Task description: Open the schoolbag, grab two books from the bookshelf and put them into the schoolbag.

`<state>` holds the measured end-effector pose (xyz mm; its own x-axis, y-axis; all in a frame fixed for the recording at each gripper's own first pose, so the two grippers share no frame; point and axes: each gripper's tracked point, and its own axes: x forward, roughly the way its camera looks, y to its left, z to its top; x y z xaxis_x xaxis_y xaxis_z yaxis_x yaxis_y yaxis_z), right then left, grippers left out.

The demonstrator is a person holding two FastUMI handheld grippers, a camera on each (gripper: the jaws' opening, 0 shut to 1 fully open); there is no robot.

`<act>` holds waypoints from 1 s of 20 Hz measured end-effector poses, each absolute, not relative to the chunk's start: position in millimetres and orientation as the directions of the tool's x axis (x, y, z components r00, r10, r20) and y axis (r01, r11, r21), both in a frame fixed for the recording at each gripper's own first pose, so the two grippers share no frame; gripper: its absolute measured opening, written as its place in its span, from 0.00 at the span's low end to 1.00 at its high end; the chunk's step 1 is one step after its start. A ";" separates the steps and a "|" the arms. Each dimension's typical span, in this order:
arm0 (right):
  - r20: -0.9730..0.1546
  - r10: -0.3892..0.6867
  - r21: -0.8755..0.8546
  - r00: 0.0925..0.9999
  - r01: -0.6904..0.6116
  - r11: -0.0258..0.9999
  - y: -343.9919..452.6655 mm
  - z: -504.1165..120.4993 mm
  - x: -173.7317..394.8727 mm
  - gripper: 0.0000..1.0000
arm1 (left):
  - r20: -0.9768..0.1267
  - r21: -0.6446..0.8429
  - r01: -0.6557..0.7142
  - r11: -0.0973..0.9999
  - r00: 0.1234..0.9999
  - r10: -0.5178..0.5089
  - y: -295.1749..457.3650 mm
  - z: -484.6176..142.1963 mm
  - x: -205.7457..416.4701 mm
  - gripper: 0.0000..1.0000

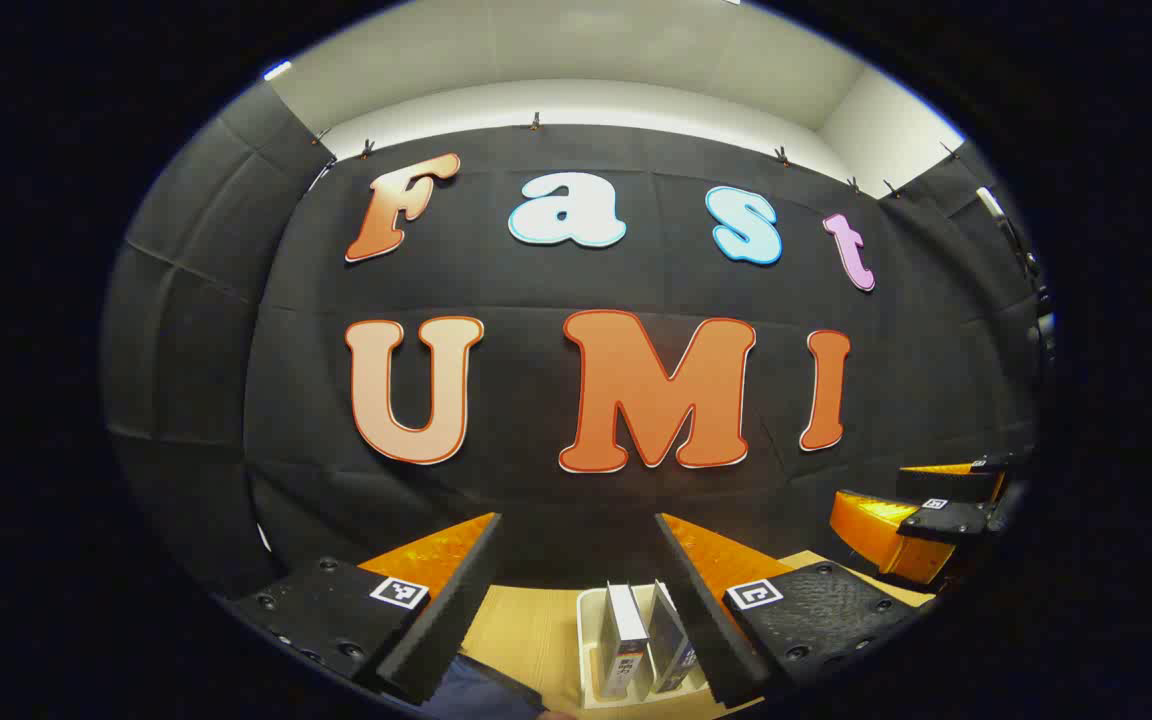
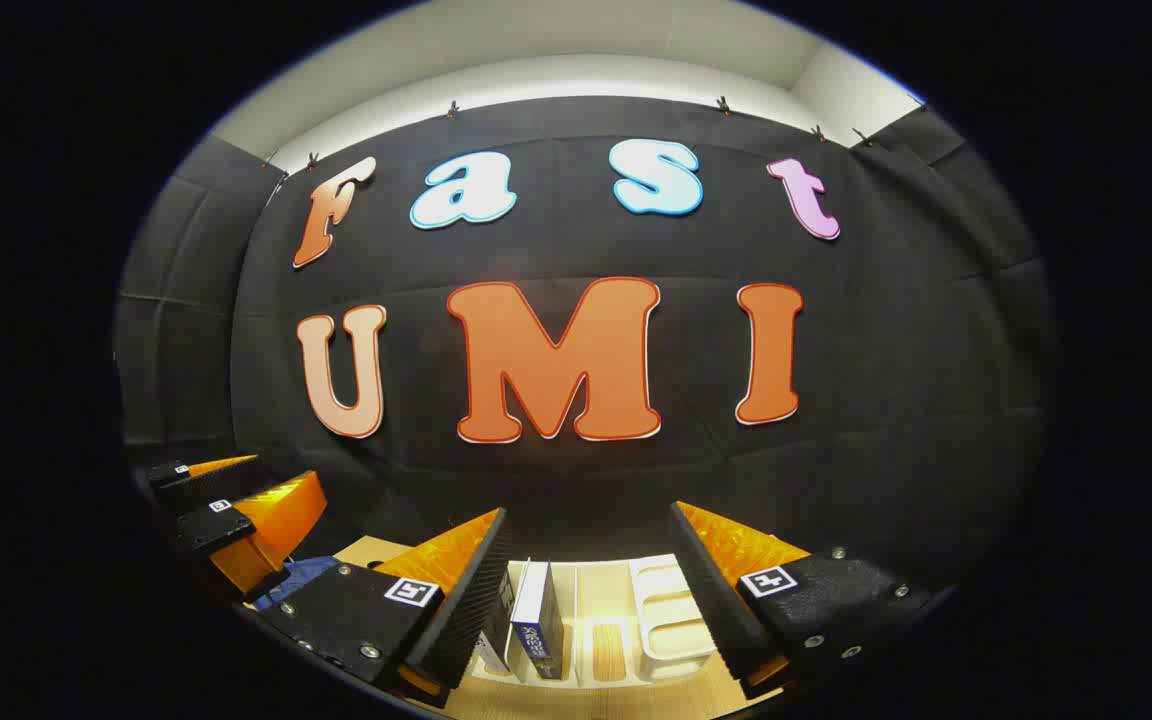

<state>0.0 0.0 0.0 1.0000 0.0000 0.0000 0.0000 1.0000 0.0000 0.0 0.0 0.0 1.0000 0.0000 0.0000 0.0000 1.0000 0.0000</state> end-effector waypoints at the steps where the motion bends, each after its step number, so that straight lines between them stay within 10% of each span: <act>1: -0.007 0.001 -0.004 1.000 -0.001 1.000 1.5 -0.9 -0.3 0.93 | -0.002 0.004 0.002 1.000 1.000 -0.002 -0.8 1.6 -0.9 0.93; 20: -0.014 0.027 -0.008 1.000 -0.028 1.000 17.3 12.7 -10.6 0.94 | 0.009 -0.003 -0.060 0.998 0.998 0.060 22.1 18.5 -9.1 0.92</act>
